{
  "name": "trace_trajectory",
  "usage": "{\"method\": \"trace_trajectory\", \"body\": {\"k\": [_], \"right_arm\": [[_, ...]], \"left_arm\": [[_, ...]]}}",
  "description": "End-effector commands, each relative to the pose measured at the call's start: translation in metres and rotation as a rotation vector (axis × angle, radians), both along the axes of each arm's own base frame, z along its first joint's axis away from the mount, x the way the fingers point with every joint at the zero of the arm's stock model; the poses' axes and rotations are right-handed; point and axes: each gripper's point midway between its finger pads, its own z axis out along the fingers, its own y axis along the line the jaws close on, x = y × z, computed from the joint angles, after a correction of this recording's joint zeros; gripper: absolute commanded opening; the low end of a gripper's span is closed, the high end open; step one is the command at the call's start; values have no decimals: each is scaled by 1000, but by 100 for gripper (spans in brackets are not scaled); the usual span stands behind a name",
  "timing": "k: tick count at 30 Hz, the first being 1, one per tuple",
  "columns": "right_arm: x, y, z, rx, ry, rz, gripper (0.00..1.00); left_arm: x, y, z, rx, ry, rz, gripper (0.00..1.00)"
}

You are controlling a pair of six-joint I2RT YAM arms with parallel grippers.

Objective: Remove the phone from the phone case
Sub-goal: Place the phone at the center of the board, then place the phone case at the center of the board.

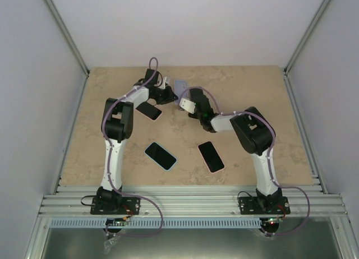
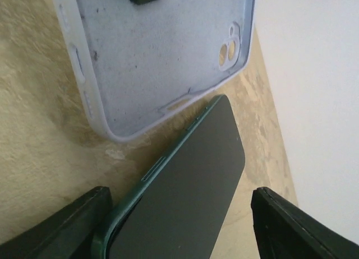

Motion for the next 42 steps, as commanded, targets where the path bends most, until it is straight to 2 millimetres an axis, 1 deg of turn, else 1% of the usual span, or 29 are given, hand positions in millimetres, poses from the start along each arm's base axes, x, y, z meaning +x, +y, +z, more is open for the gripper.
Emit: {"method": "trace_trajectory", "body": {"k": [1, 4, 5, 10, 15, 17, 20, 23, 28, 33, 36, 39, 42], "right_arm": [[-6, 13, 2, 43, 48, 47, 74], [-10, 16, 9, 64, 64, 64, 81], [-12, 17, 15, 75, 62, 69, 83], [-16, 22, 29, 105, 76, 94, 91], [-21, 24, 43, 142, 99, 107, 97], [-20, 23, 53, 183, 135, 100, 98], [-17, 14, 67, 291, 264, 87, 98], [-19, 0, 75, 407, 408, 40, 98], [-31, -17, 84, 578, 562, -48, 98], [-36, -32, 85, 763, 713, -124, 98], [-34, -38, 77, 822, 767, -159, 98], [-30, -39, 64, 858, 820, -183, 98], [-29, -38, 58, 882, 852, -188, 98]], "left_arm": [[7, 1, 3, -3, -21, 0, 1], [8, 1, 4, -3, -23, 2, 1], [8, 1, 5, -4, -23, 2, 1], [7, 1, 4, 0, -20, 2, 1], [6, 4, 7, 9, -18, 6, 0], [2, 3, 10, 2, -12, 2, 0], [-7, 3, 12, -12, 0, -6, 0], [-18, 1, 9, -31, 32, -35, 0], [-32, -3, -2, -62, 128, -81, 0], [-36, -4, -6, -80, 165, -95, 0], [-33, -4, -4, -78, 153, -93, 0], [-27, -5, -3, -74, 140, -89, 0], [-21, -8, -7, -78, 143, -86, 0]]}}
